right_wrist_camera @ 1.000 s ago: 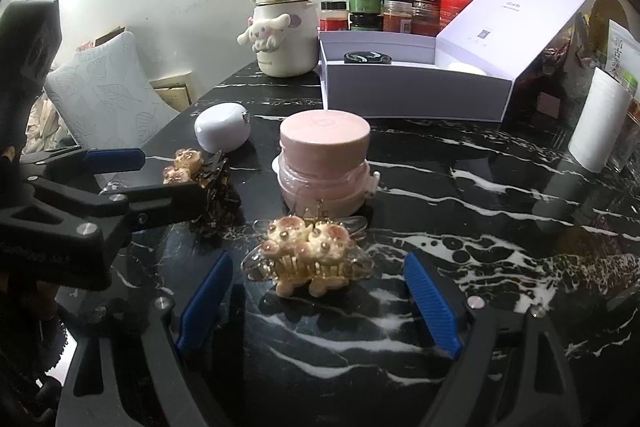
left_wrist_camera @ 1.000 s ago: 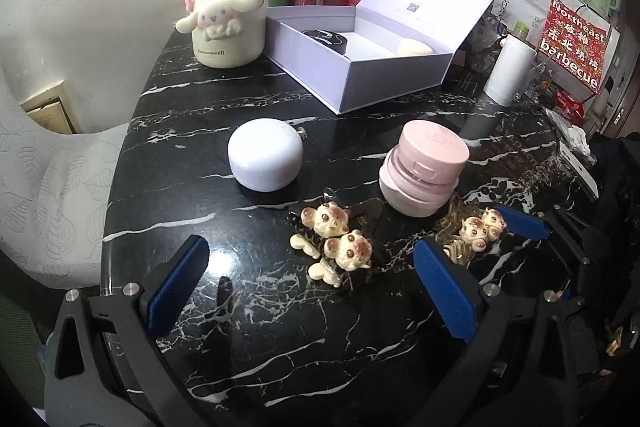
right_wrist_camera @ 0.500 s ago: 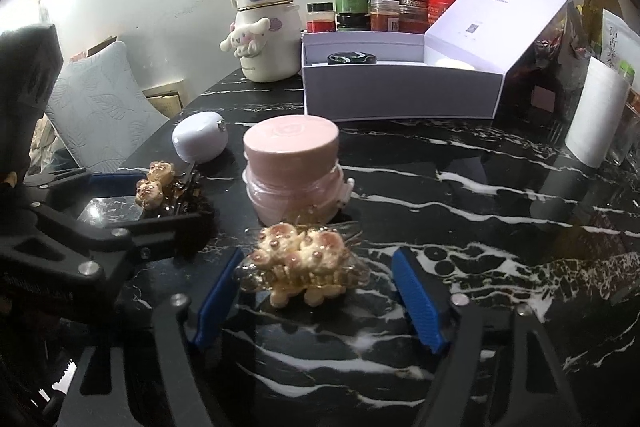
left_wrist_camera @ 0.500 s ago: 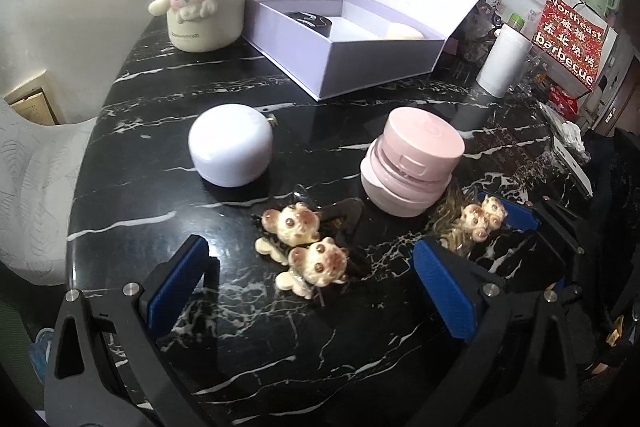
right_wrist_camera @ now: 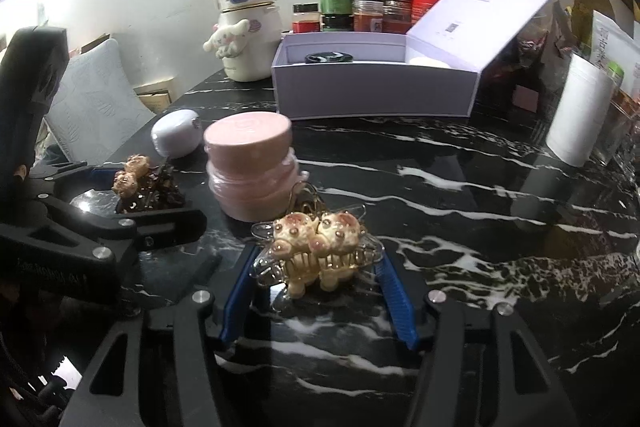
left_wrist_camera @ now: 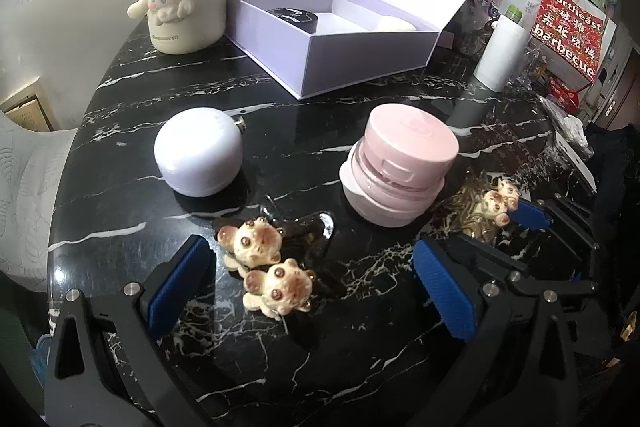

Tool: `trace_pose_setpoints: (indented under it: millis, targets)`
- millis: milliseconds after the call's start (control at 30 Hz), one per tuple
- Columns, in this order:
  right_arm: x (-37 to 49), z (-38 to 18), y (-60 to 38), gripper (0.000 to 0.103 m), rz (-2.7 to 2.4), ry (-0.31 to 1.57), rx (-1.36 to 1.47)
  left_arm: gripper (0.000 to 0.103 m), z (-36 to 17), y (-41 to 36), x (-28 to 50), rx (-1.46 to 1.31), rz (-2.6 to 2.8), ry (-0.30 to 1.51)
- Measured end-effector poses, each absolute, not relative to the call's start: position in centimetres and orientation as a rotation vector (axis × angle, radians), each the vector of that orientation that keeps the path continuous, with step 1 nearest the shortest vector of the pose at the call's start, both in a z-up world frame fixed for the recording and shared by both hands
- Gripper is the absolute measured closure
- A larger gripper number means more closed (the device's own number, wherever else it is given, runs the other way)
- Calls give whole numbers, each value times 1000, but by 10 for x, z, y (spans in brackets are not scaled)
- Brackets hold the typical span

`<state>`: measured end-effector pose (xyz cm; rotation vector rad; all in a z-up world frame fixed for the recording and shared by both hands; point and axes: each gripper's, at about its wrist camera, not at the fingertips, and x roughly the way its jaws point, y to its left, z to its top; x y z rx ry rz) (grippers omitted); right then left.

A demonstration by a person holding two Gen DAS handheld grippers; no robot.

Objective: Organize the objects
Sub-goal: 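Close the right tool on the clear bear-figurine hair clip, then close the left tool on the brown bear-figurine hair clip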

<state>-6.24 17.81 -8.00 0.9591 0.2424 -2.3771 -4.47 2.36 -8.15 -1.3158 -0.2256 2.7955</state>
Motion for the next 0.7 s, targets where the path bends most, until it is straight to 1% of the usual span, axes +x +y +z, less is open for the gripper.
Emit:
trace_pose_setpoints:
  millis: [133,167,233,300,333,467,533,700]
  targets:
    - [-65,-81,183,42,-2395,232,958,12,-81,25,-45,-1307,2820,-190]
    - [-66,-81,182,40,-2396,237,958,13,-81,26,-45,-1305,2828,-176]
    - [-67,-81,180,36,-2396,248,956,17,-81,26,-44,-1303,2837,-166]
    - [-68,-81,178,26,-2386,254,961,19,-81,24,-44,-1299,2838,-172]
    - [-68,-82,176,24,-2377,261,968,21,-81,23,-44,-1296,2839,-175]
    - [-70,-82,173,23,-2377,284,984,28,-82,24,-43,-1294,2855,-144]
    - [-73,-82,173,23,-2384,275,998,33,-81,24,-43,-1293,2864,-137]
    - [-82,-81,168,23,-2387,285,1034,34,-81,24,-44,-1286,2856,-134]
